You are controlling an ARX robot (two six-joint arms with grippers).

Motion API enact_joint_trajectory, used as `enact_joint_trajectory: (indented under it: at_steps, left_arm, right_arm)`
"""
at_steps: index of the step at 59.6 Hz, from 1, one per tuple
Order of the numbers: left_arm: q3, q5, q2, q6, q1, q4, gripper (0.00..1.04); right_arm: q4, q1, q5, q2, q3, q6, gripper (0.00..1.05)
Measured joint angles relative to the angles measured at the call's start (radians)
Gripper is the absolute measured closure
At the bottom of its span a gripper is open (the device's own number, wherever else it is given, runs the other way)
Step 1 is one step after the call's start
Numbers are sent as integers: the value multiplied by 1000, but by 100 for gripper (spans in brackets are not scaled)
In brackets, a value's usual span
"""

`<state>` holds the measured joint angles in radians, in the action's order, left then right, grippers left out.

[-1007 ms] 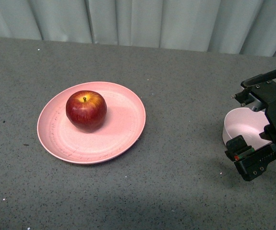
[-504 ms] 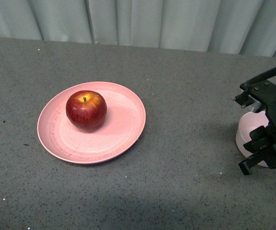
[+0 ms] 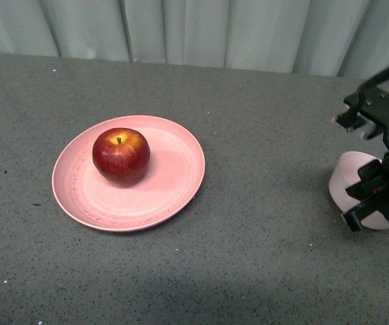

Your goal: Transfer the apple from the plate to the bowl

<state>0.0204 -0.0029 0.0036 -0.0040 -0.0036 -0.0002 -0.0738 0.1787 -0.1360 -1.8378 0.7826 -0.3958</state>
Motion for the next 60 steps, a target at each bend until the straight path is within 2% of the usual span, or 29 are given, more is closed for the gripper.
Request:
enact_joint_trajectory:
  at_steps: [26, 39, 54, 60]
  left_arm:
    - [0, 0, 0, 0, 0, 0, 7]
    - [0, 0, 0, 0, 0, 0, 7]
    - [0, 0, 0, 0, 0, 0, 7]
    - [0, 0, 0, 0, 0, 0, 7]
  right_arm:
    - [61, 218, -34, -116, 223, 90, 104]
    - [70, 276, -32, -201, 285, 113, 104]
    - [71, 298, -22, -255, 316, 127, 104]
    - [63, 298, -18, -260, 318, 137, 88]
